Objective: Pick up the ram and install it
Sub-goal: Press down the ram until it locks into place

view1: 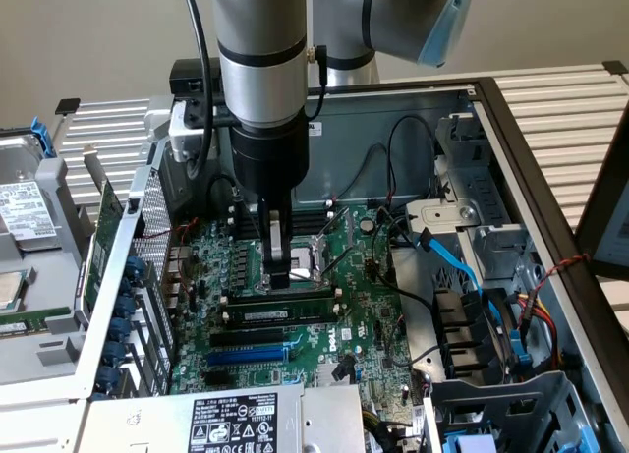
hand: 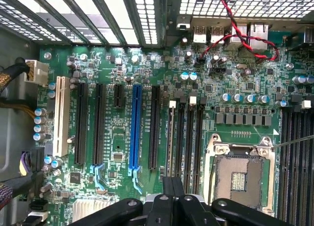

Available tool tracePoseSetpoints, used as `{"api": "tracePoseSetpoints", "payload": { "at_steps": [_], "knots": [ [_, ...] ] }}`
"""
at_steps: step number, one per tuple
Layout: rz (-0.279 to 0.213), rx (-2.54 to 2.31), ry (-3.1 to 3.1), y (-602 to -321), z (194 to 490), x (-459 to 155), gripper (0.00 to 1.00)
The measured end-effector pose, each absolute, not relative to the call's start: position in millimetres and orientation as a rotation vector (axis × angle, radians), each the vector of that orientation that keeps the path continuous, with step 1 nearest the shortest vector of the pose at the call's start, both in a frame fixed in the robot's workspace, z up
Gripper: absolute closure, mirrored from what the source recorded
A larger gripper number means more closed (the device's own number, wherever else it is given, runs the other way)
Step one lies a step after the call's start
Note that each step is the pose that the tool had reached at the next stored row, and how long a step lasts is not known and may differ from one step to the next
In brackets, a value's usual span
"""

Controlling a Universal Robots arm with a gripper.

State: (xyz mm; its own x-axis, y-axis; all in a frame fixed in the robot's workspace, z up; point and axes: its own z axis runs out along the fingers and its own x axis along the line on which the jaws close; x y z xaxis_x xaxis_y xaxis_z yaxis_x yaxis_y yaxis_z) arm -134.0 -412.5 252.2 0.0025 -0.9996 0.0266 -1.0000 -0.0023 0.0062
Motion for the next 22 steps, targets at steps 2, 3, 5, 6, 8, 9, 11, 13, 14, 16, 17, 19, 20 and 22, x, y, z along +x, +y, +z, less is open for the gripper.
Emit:
{"api": "tracePoseSetpoints", "payload": {
  "at_steps": [2,3,5,6,8,9,11,13,14,16,17,19,20,22],
  "knots": [
    [0.022,2.200,-2.211,-412.5,252.2,-134.1,0.89],
    [0.022,2.184,-2.226,-412.5,252.2,-134.1,0.89],
    [0.021,2.147,-2.261,-412.5,252.2,-134.1,0.89],
    [0.021,2.129,-2.278,-412.5,252.1,-134.1,0.89],
    [0.020,2.094,-2.311,-412.5,252.0,-134.0,0.89],
    [0.020,2.076,-2.326,-412.5,252.0,-134.0,0.89],
    [0.019,2.041,-2.357,-412.5,251.9,-134.0,0.89],
    [0.018,2.005,-2.388,-412.5,251.7,-134.0,0.89],
    [0.018,1.989,-2.401,-412.5,251.7,-134.0,0.89],
    [0.017,1.952,-2.431,-412.5,251.6,-134.0,0.89],
    [0.017,1.933,-2.447,-412.5,251.6,-134.0,0.89],
    [0.016,1.894,-2.476,-412.5,251.5,-134.0,0.89],
    [0.016,1.875,-2.491,-412.5,251.5,-134.0,0.89],
    [0.015,1.835,-2.520,-412.5,251.4,-134.0,0.89]
  ]
}}
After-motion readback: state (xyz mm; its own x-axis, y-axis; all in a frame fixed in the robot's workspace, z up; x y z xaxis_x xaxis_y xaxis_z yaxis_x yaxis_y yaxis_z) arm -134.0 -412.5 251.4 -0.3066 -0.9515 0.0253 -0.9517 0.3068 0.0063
